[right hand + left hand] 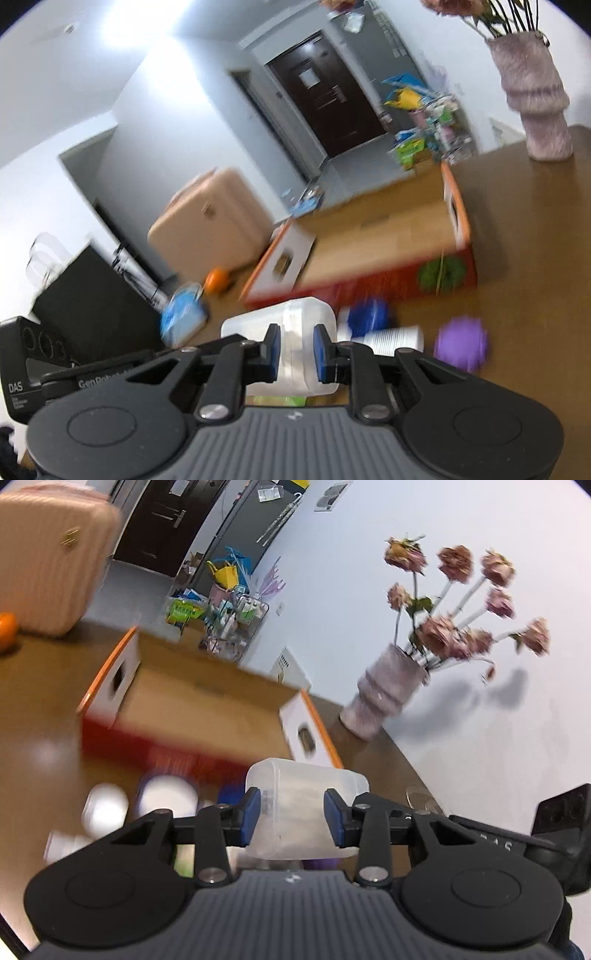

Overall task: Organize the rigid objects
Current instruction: 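Carry the swab box into the cardboard box and open the left tool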

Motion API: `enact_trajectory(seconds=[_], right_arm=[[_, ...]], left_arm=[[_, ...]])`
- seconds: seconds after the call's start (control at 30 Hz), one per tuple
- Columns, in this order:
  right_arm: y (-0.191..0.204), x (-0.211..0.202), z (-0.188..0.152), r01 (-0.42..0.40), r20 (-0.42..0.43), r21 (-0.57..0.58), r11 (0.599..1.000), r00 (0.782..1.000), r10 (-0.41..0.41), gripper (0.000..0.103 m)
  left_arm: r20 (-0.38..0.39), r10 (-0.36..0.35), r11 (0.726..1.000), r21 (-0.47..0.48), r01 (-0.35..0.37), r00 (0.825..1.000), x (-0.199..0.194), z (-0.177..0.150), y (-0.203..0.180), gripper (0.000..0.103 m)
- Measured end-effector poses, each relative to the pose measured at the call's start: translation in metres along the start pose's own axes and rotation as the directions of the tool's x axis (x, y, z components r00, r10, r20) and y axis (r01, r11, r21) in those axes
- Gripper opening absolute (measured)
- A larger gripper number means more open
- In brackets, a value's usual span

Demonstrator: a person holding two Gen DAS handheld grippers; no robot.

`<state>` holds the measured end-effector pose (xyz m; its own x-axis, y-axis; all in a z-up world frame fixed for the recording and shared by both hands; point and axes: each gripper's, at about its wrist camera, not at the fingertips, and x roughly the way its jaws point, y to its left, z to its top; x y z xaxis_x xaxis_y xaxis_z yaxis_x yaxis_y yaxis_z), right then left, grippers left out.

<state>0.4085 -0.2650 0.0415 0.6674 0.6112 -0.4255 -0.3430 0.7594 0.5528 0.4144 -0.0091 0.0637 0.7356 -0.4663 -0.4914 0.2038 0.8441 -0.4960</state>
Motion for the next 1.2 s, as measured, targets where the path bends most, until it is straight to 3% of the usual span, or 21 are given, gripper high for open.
enact_trajectory(seconds=[0.07, 0.17, 0.33, 0.43, 0.57, 0.73, 0.87, 1.0, 1.07, 1.2], right_arm=[[-0.008, 0.021, 0.035, 0.048, 0.028, -0.02, 0.999, 0.998, -0.048, 0.018], [-0.034, 0.063, 0.084, 0.129, 0.038, 0.011, 0.992, 0.991, -0.13, 0.017], [-0.085, 0.143, 0.13, 0.231, 0.007, 0.042, 0.972, 0.973, -0.231, 0.017], [-0.114, 0.187, 0.14, 0.294, -0.03, 0.041, 0.955, 0.956, -0.293, 0.017], [-0.125, 0.213, 0.142, 0.376, -0.005, 0.004, 0.927, 0.927, -0.376, 0.017], [-0.117, 0.192, 0.15, 0.373, 0.055, -0.04, 0.927, 0.927, -0.371, 0.023], [-0.095, 0.154, 0.15, 0.374, 0.064, -0.092, 0.923, 0.927, -0.369, 0.031], [-0.056, 0.1, 0.138, 0.396, 0.097, -0.196, 0.897, 0.918, -0.384, 0.05], [-0.034, 0.069, 0.13, 0.407, 0.114, -0.253, 0.878, 0.913, -0.391, 0.059], [0.004, 0.013, 0.111, 0.443, 0.177, -0.329, 0.834, 0.896, -0.406, 0.072]], left_arm=[[-0.06, -0.012, 1.0, -0.003, 0.012, 0.998, 0.044, 0.037, 0.001, 0.037], [-0.082, 0.015, 1.0, -0.008, -0.016, 0.996, 0.108, 0.077, 0.006, 0.037], [-0.186, 0.091, 0.994, -0.046, -0.102, 0.978, 0.212, 0.112, 0.029, 0.037], [-0.205, 0.134, 0.99, -0.013, -0.139, 0.97, 0.247, 0.117, 0.03, 0.035], [-0.216, 0.15, 0.989, 0.018, -0.149, 0.965, 0.261, 0.123, 0.036, 0.034], [-0.119, 0.215, 0.97, 0.144, -0.198, 0.969, 0.209, 0.121, 0.027, 0.038], [-0.019, 0.274, 0.924, 0.281, -0.258, 0.961, 0.132, 0.111, 0.018, 0.054], [0.109, 0.376, 0.838, 0.384, -0.388, 0.92, 0.045, 0.095, 0.015, 0.069], [0.151, 0.41, 0.815, 0.382, -0.435, 0.9, 0.006, 0.089, 0.017, 0.077], [0.197, 0.453, 0.787, 0.37, -0.494, 0.869, -0.057, 0.074, 0.023, 0.082]])
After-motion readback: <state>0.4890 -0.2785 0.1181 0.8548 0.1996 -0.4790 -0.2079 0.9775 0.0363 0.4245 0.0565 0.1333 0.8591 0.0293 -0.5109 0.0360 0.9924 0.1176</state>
